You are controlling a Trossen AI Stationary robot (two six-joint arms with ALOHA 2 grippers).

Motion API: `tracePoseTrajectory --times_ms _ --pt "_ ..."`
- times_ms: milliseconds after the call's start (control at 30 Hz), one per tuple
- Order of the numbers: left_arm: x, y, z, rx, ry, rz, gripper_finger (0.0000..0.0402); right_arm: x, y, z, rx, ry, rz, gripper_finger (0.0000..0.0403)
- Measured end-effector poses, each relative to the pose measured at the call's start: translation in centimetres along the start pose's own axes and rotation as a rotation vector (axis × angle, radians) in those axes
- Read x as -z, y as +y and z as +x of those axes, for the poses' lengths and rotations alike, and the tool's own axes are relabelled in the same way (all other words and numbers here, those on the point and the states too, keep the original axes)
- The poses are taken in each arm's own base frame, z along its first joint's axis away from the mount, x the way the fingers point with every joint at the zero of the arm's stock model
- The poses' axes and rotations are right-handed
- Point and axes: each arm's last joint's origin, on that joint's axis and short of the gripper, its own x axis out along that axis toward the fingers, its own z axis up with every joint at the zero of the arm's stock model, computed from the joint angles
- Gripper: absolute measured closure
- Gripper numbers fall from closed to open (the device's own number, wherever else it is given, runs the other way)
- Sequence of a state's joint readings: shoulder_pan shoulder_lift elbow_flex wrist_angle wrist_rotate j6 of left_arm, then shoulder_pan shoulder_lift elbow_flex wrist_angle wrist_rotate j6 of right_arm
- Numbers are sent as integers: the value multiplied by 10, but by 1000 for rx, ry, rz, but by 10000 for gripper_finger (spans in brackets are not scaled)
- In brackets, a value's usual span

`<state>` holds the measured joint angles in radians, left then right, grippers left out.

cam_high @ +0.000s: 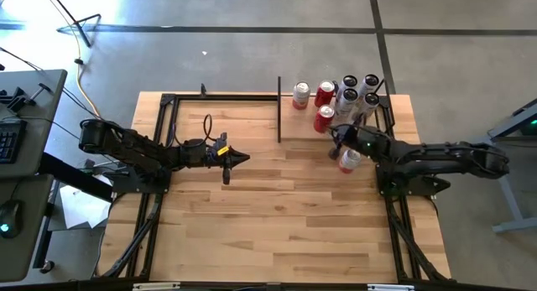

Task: Place canned beverage on shelf
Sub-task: Put the red soda can on the shelf aligned with the other red soda can

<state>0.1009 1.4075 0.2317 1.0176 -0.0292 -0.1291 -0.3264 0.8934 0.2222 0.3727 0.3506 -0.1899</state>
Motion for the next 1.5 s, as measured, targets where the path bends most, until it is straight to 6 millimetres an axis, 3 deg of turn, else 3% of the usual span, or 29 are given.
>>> tracePoseTrajectory --times_ms 167,467,733,1200,1500 --pt "0 0 0 0 0 0 394 5 -8 6 12 27 76 364" --pt "0 0 0 0 0 1 394 8 -23 8 188 57 153 386" --pt "0 0 0 0 0 2 394 0 -12 7 -25 -33 111 389" --pt "0 0 0 0 1 2 394 10 -23 20 -64 1 68 389" --pt "0 0 0 0 2 2 394 -7 -24 24 -168 24 25 389"
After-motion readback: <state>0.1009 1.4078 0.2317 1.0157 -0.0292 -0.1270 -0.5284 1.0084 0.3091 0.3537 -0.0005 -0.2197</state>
